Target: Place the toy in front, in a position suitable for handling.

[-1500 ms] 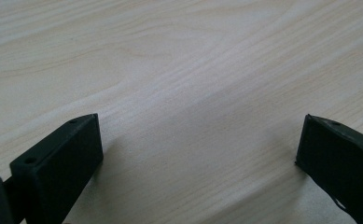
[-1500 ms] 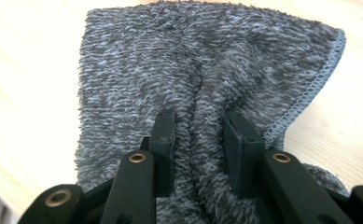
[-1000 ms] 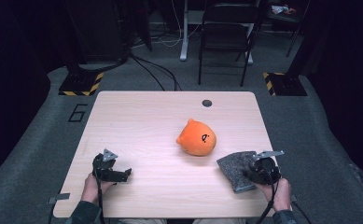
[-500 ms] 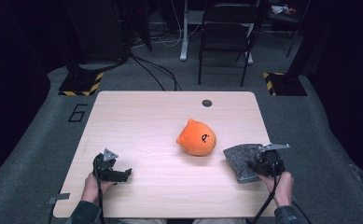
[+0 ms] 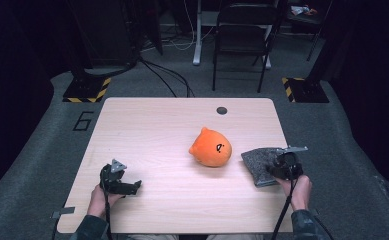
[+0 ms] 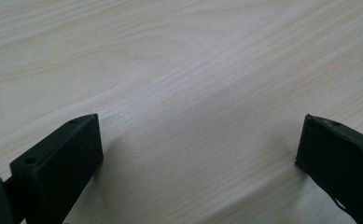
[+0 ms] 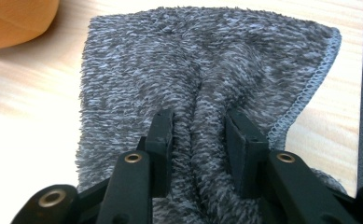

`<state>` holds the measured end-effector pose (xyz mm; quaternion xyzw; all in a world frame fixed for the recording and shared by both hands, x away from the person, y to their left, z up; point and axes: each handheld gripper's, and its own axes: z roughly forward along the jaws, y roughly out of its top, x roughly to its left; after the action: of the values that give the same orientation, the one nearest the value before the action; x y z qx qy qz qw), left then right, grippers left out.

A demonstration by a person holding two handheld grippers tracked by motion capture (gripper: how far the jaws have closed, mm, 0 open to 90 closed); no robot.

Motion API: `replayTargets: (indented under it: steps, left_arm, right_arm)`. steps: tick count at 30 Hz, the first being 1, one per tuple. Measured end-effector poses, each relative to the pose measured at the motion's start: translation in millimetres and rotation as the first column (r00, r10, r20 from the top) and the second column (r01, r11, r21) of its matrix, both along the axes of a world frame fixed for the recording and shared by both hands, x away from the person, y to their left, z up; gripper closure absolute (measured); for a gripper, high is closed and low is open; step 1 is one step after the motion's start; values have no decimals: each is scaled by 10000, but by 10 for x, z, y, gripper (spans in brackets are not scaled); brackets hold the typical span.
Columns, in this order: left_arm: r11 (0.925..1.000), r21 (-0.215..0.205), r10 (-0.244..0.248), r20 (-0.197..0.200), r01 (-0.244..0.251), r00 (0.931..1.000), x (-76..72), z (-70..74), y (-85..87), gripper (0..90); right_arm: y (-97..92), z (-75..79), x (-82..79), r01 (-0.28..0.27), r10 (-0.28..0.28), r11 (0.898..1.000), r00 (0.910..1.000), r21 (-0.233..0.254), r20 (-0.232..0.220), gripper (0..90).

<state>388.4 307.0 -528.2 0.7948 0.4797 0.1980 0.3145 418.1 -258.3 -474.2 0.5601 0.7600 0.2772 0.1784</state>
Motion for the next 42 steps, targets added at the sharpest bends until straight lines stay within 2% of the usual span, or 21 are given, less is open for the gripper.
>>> replayTargets:
  steps: [13,18,19,21,24,25,26,29,33,35,36,38,42]
  left_arm:
    - [9997,224,-81,-242,87,9997,17,26,-5,0]
    - [9996,237,-155,-478,166,9987,23,52,-6,10]
    - [9996,186,-206,-572,217,9981,23,62,0,14]
    - [9997,-149,-224,-464,218,9987,25,78,5,14]
    - [9996,-151,-238,-472,231,9986,31,104,0,19]
    - [9996,-124,-274,-624,266,9977,37,111,-1,20]
    - [9996,-222,-194,-612,180,9979,40,96,-12,20]
    - [9997,-215,-111,-623,97,9980,43,84,-22,19]
    - [9997,-218,-127,-641,114,9979,43,71,-21,19]
    - [9996,-26,-286,-711,285,9971,44,70,-20,16]
    - [9995,-20,-323,-690,322,9971,46,68,-22,16]
    - [9997,-140,-209,-577,201,9981,42,56,-34,16]
    - [9992,222,-326,-542,338,9980,31,50,-50,12]
  right_arm:
    - [7,-76,118,113,-114,9999,9998,-112,-146,589]
    - [14,-91,130,399,-404,9991,9986,-172,-328,418]
    - [12,-91,134,368,-374,9990,9990,-237,-250,379]
    - [33,-73,124,475,-479,9987,9986,-196,-204,317]
    - [56,-42,114,249,-249,9996,9997,-123,28,250]
    - [69,-28,106,188,-187,9998,9998,-54,87,225]
    - [80,-18,99,159,-160,9999,9997,16,210,186]
    - [139,27,72,7,-16,9995,9995,306,303,151]
    - [212,107,58,-364,306,9950,9976,929,629,143]
    - [269,151,49,-603,531,9930,9959,1012,732,143]
    - [301,169,45,-721,645,9929,9946,946,812,143]
    - [361,204,43,-942,850,9891,9929,1130,836,142]
    - [482,296,32,-1204,1065,9836,9886,1343,1063,140]
